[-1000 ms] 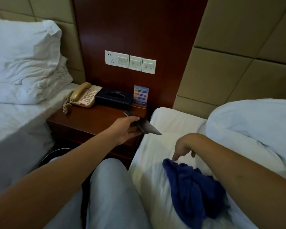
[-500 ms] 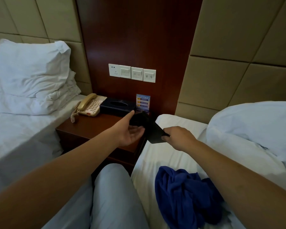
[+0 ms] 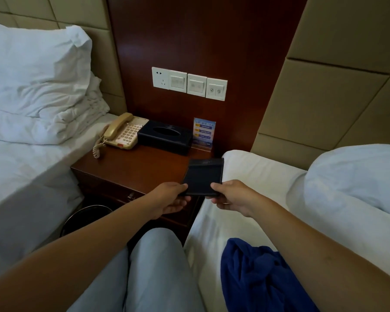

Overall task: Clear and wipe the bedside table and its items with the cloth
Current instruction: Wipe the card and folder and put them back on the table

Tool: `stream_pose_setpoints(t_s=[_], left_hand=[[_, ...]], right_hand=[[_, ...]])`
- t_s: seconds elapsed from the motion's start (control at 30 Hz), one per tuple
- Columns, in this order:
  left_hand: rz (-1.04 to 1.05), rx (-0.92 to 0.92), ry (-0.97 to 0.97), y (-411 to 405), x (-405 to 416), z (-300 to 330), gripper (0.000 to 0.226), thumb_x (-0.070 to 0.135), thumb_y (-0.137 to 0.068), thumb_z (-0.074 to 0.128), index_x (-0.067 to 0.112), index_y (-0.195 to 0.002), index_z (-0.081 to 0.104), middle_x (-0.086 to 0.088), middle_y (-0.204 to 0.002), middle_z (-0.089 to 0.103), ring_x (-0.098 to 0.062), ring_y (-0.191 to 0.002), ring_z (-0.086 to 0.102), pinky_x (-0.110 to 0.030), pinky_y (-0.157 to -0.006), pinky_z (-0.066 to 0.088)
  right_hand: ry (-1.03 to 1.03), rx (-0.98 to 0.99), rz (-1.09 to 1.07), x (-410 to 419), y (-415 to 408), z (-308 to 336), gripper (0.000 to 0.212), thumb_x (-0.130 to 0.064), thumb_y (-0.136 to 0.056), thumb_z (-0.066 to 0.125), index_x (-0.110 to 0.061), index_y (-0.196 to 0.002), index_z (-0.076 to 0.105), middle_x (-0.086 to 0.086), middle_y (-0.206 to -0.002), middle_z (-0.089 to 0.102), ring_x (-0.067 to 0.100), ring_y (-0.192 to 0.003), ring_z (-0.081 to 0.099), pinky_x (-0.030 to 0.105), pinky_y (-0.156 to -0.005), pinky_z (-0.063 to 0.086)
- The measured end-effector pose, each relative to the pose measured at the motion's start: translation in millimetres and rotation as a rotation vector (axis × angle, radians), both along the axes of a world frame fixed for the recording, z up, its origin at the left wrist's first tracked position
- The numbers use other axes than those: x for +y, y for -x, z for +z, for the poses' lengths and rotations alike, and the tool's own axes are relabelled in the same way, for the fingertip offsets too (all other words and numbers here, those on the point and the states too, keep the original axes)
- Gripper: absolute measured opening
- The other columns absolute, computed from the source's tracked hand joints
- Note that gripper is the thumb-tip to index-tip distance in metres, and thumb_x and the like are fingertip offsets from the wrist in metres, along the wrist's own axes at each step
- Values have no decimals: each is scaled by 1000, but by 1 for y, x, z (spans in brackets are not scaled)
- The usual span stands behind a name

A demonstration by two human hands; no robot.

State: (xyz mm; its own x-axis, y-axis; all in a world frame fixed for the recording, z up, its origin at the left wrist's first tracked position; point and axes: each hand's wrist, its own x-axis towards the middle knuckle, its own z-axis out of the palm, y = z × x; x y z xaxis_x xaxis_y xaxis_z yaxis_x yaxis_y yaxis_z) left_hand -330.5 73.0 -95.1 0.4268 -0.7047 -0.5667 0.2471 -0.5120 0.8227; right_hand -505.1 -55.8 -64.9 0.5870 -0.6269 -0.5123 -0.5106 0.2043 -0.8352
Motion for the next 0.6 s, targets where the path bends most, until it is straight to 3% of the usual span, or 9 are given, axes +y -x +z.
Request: stream_pose_setpoints(t_s=[0.2, 0.37, 0.47, 0.6], left_hand=[[23, 8, -112, -33, -23, -31, 25, 36, -102, 61, 17, -117, 65, 1, -76, 60, -10, -64, 53, -23, -60, 47], [47, 17, -153, -60, -53, -48, 28, 36, -103, 60, 16, -123, 63, 0, -79, 58, -9, -64, 50, -19, -52, 45], [15, -43, -172, -77, -74, -59, 34, 36, -105, 58, 16, -132, 59, -1, -82, 59, -10, -65, 51, -20, -50, 45], [-4, -100, -138, -98, -101, -72, 47, 30, -106, 56, 21, -151, 45, -3, -84, 67, -11, -66, 56, -23, -52, 47]], right_hand=[[-59, 104, -62, -13, -34, -39, 27, -29, -105, 53, -8, -117, 63, 3, -81, 78, 9, -59, 64, 26, -63, 57], [-133, 143, -138, -35, -63, -64, 23, -21, -105, 54, -7, -122, 59, 5, -86, 75, 13, -65, 64, 30, -69, 56], [-147, 147, -156, -49, -80, -76, 22, -18, -105, 52, -11, -126, 52, 5, -89, 72, 13, -66, 62, 28, -64, 54], [-104, 130, -189, -69, -105, -96, 54, -16, -103, 52, -21, -153, 34, 7, -93, 73, 13, -65, 65, 27, -57, 56]])
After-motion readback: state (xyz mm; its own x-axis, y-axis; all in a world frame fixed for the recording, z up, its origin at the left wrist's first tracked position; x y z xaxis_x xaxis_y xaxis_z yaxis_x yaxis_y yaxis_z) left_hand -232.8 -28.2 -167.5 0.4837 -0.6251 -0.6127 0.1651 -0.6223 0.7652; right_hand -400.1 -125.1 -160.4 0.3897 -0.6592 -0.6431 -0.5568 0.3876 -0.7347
